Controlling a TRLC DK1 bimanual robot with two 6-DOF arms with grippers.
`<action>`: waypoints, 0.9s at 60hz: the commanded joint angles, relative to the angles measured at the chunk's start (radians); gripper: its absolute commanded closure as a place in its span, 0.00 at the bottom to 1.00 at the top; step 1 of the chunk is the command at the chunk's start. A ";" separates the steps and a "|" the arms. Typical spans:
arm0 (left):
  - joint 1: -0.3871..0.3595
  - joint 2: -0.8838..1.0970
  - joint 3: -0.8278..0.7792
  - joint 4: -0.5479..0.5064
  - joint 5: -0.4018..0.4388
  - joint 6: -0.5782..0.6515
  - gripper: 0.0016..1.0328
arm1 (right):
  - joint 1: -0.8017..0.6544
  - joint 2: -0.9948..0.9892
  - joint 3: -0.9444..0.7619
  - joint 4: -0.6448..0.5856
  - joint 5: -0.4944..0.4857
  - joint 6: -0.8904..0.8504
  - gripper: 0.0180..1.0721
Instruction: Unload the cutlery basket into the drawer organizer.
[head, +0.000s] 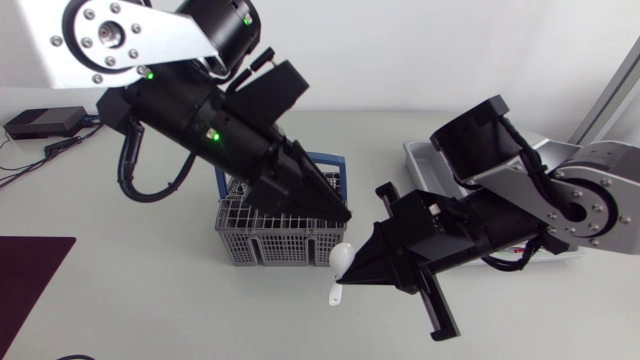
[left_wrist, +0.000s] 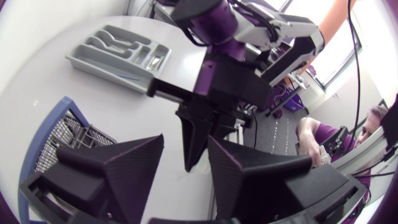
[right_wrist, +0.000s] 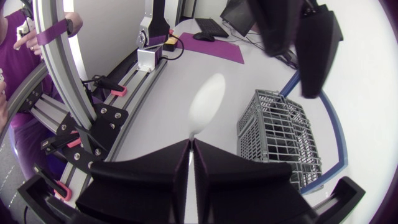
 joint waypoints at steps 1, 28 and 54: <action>0.012 0.017 0.031 0.058 -0.033 -0.099 0.04 | -0.026 -0.007 -0.014 -0.018 0.006 -0.025 0.95; 0.001 0.043 -0.026 0.222 -0.498 -0.342 0.04 | -0.238 -0.119 -0.079 0.035 0.291 0.001 0.95; -0.010 -0.090 -0.144 0.213 -0.706 -0.423 0.04 | -0.533 -0.220 -0.269 0.190 0.572 -0.152 0.95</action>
